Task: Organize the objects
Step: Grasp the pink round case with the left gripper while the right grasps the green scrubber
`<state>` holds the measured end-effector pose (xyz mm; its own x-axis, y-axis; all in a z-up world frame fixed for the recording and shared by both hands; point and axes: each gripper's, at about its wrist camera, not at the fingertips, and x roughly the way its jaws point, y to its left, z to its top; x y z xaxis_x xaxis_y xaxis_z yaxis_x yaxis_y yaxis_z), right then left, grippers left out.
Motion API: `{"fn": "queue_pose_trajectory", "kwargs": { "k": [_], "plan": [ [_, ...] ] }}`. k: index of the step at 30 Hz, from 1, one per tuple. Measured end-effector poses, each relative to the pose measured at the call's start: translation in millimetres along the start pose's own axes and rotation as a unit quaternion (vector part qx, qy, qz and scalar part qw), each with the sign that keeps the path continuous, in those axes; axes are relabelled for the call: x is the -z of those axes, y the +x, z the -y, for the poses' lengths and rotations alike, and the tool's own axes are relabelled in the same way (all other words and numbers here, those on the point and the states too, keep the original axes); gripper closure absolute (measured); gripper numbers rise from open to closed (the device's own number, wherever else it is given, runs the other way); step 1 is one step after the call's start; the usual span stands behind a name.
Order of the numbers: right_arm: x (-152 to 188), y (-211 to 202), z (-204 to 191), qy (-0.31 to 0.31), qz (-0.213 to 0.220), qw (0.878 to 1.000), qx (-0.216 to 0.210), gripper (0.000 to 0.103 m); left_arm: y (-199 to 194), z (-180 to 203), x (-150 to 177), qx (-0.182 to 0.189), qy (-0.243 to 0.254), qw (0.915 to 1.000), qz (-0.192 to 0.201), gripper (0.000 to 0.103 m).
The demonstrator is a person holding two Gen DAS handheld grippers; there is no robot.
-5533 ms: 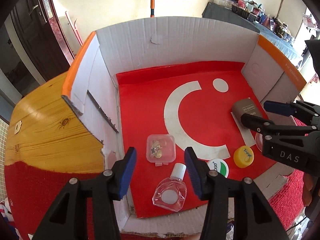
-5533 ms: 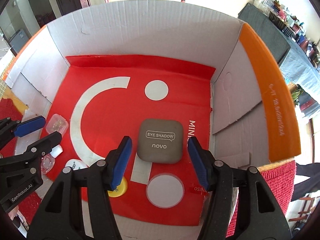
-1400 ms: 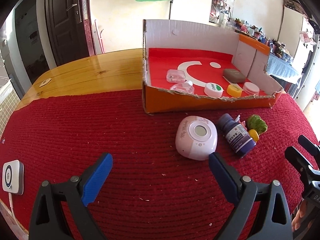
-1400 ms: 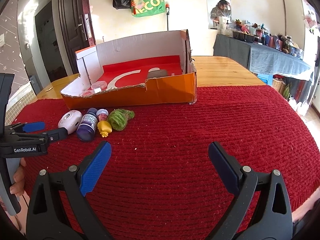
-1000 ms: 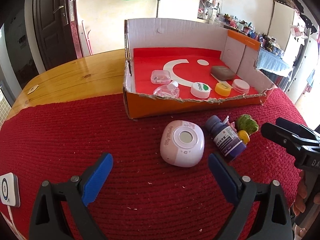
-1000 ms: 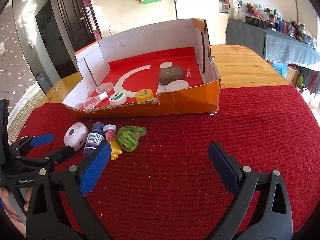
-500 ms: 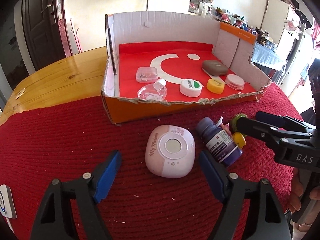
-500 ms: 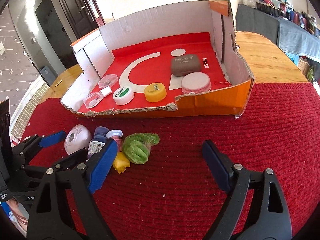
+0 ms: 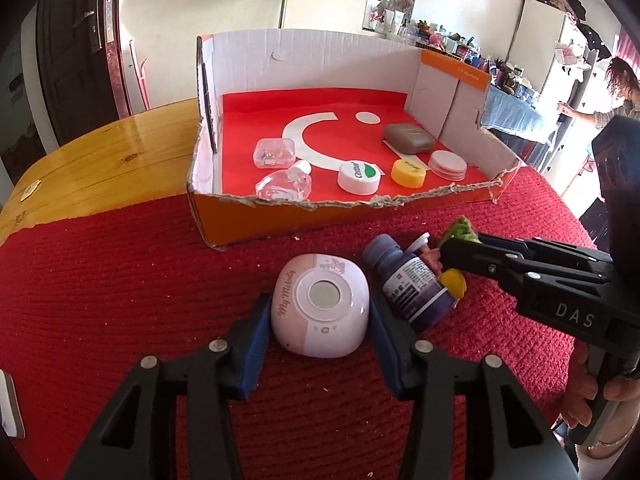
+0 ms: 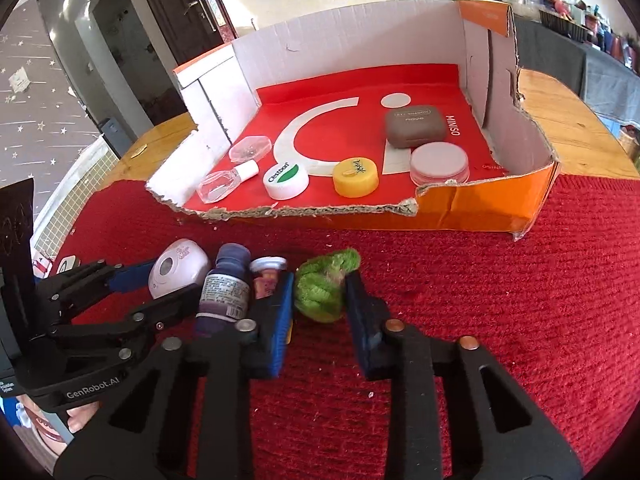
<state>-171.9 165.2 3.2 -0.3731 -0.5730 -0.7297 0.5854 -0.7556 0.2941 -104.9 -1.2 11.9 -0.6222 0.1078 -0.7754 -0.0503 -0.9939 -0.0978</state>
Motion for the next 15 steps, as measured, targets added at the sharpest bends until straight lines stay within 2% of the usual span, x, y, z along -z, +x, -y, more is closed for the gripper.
{"fn": "queue_pose_trajectory", "kwargs": {
  "k": [15],
  "plan": [
    [10.7, -39.5, -3.7, -0.007, 0.041, 0.999, -0.011, 0.079, -30.9, 9.1, 4.3, 0.011, -0.002, 0.9995, 0.028, 0.053]
  ]
}}
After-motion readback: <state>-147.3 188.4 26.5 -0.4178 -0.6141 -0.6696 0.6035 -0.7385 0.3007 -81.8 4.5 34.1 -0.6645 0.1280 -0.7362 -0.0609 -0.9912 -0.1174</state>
